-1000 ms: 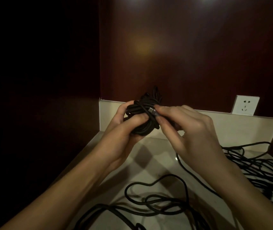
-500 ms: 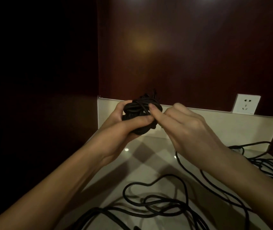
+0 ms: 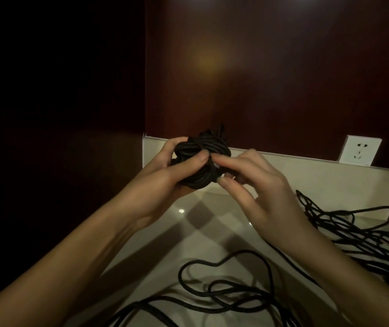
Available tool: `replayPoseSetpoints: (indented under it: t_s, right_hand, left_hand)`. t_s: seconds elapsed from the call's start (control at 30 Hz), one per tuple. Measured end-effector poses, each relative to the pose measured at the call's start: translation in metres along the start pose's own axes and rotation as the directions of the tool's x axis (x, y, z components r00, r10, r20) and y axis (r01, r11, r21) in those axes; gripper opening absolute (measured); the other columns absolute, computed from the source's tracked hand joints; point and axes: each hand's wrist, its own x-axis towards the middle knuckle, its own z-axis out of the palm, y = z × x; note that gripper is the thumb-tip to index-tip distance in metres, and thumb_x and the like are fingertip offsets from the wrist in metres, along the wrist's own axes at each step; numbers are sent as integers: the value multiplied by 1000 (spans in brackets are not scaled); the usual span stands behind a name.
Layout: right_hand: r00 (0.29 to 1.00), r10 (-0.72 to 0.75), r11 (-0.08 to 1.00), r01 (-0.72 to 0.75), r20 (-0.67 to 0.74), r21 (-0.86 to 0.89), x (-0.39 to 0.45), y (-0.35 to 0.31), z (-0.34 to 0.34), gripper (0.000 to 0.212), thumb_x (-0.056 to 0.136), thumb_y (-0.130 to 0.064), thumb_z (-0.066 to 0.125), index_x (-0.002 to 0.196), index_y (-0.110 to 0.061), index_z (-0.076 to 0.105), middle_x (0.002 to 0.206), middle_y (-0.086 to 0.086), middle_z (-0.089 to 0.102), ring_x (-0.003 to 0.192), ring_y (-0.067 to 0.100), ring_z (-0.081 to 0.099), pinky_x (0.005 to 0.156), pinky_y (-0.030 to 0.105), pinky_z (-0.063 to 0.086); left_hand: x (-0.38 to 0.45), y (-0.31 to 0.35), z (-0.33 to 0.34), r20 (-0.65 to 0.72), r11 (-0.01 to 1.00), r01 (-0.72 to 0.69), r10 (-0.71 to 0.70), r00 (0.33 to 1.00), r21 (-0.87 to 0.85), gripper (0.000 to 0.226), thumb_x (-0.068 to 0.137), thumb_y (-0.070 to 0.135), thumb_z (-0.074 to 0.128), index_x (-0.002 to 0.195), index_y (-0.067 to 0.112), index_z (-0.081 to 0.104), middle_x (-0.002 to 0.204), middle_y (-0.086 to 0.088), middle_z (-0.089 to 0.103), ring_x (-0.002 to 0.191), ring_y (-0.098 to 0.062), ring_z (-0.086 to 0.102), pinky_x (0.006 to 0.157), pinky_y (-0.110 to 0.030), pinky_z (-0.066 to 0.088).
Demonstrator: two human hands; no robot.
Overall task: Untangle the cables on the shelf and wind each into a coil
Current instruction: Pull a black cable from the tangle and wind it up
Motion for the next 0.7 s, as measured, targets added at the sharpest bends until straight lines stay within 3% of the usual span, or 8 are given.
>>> replayPoseSetpoints:
  t_s: [0.17,0.23,0.37,0.5,0.7]
  right_hand:
    - [1000,-13,1000,13,-21,-6,2,6,-1,32,94,-8,61,123,-21,65,101,3,47,95,14,53,84,20,43]
    - [999,-49,998,48,5,36,6,4,-5,26,94,-11,64,118,-20,67,98,2,50,92,12,54,79,22,47]
    - [1000,1,976,-2,4,218,12,-5,-10,14,87,-19,68,99,-23,62,92,-4,56,85,19,59,68,43,52]
    - [988,-111,984,124,-107,127,14,-13,-4,13,86,-7,71,96,-12,66,89,8,57,78,19,58,64,31,48]
    - [969,-114,989,131,-220,62,9,-9,16,13,86,-5,69,98,-10,68,86,9,54,77,16,55,67,24,46]
  left_hand:
    - [-2,0,-3,17,1000,24,-24,1000,-1,56,77,25,68,130,12,57,112,-9,74,103,-17,72,77,-22,58]
    - [-2,1,-4,42,998,58,-57,997,-14,53,79,25,68,129,11,58,110,-7,75,102,-17,73,77,-24,58]
    - [-1,4,-8,99,985,133,-122,988,-110,57,79,24,73,131,7,57,115,-11,73,104,-20,72,78,-27,59]
    - [0,4,-10,116,978,161,-145,983,-136,61,77,26,70,132,5,57,116,-14,72,101,-21,73,78,-28,59]
    - [-2,2,-6,90,974,174,-163,983,-141,54,78,24,77,126,6,60,105,-9,76,96,-18,74,74,-26,60]
